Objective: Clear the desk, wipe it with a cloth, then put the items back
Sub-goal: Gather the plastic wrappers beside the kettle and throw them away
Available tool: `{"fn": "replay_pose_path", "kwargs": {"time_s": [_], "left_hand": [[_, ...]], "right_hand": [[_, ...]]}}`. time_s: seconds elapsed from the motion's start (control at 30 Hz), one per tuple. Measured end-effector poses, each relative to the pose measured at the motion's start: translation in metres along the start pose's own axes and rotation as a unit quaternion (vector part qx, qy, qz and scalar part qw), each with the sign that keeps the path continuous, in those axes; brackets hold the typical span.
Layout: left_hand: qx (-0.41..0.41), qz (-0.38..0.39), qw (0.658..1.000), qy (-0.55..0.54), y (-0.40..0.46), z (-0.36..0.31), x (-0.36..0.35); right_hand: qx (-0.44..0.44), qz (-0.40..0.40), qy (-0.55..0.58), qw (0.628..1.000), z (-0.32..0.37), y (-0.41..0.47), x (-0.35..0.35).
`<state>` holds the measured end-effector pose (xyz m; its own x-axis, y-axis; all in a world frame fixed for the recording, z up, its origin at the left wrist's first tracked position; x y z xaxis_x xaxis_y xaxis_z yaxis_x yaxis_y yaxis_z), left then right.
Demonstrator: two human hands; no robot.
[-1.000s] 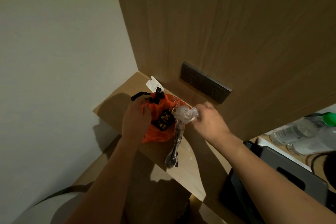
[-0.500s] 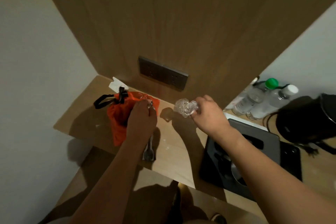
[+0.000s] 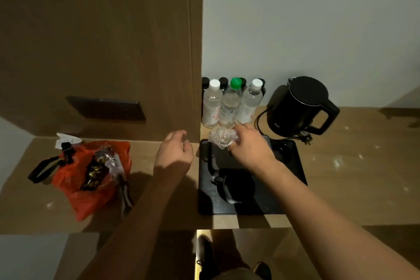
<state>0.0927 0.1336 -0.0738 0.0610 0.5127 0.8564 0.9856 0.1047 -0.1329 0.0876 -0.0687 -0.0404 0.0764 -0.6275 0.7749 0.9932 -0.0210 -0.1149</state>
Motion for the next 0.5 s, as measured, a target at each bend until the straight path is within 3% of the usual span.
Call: {"fn": "replay_pose_path", "kwargs": {"time_s": [0.5], "left_hand": [[-0.177, 0.087, 0.979, 0.046, -0.039, -0.148, -0.08]], "right_hand": [[-0.118, -0.093, 0.06, 0.987, -0.132, -0.072, 0.09]]}}
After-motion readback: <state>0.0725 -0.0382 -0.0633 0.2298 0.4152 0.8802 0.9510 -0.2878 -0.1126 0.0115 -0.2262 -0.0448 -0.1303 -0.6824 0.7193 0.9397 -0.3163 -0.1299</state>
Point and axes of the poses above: each hand's wrist, its own y-axis towards the middle knuckle, its own x-axis out of the back of the hand, z = x × y, the point moved 4 cm from there along y, towards the middle knuckle, and after that the axes turned 10 degrees about y, right-handed, at the moved point
